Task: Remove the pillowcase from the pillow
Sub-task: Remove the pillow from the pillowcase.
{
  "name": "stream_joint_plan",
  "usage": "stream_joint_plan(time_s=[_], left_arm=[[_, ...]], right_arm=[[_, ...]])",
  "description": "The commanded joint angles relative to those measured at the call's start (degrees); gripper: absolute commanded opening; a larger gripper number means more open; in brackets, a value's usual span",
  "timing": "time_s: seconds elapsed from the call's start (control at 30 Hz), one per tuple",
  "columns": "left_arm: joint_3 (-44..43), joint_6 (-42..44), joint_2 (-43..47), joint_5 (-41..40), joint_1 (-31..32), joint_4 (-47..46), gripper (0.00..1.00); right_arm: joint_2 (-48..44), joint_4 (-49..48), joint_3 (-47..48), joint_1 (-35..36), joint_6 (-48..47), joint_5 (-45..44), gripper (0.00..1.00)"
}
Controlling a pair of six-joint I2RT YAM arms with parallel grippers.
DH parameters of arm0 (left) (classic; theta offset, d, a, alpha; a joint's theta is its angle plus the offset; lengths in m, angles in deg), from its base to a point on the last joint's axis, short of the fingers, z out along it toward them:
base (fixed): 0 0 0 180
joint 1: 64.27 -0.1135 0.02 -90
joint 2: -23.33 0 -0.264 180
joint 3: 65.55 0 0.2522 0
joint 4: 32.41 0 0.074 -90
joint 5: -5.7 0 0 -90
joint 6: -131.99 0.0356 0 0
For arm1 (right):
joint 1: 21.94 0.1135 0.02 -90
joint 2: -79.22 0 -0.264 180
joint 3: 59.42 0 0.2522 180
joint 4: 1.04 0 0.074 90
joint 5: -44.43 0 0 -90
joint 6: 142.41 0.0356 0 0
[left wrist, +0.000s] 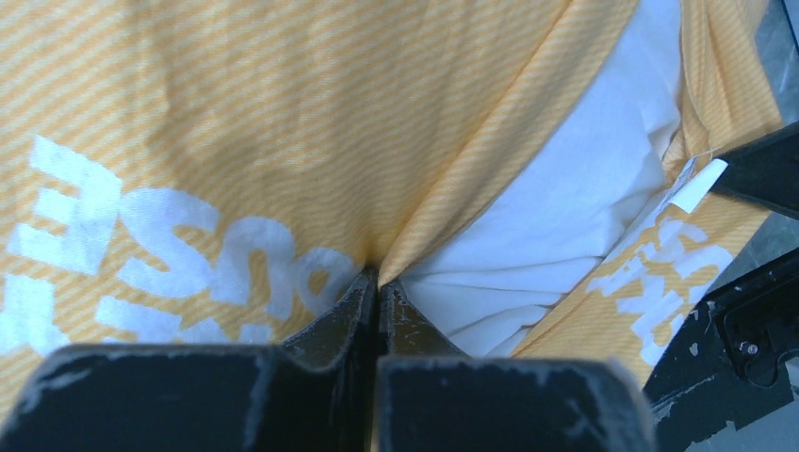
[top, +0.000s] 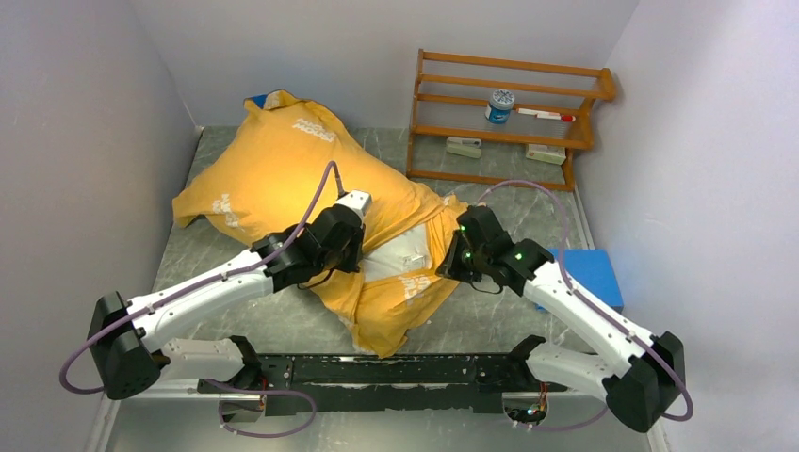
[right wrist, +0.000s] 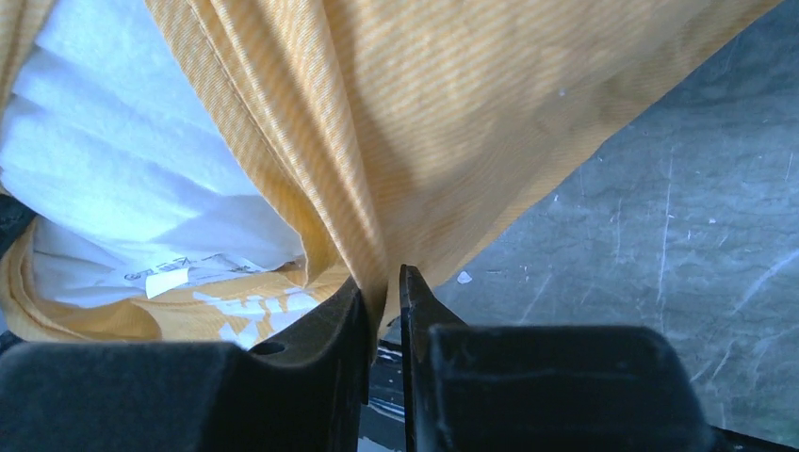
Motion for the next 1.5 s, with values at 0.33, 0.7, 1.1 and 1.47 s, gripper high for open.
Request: stream_joint_plan(time_s=[0.33, 0.7, 1.1, 1.47], left_arm=[[3.09, 1.2, 5.13, 0.69, -0.52, 4.71, 0.05], [5.31, 1.58, 6.76, 3.28, -0.52, 4.0, 0.05], [4.88, 2.08, 6.57, 2.77, -0.52, 4.59, 0.05], [7.64, -2.96, 9.63, -13.23, -0.54, 13.18, 0.05]], right_arm=[[-13.3, 1.89, -4.91, -0.83, -0.85, 5.25, 0.25], [-3.02, -15.73, -4.61, 8.96, 5.45, 14.74, 0.71], [3.71, -11.92, -7.82, 22.04, 13.15, -2.66, 0.48], [-16.49, 2.47, -22.24, 21.81, 21.86, -13.62, 0.0]])
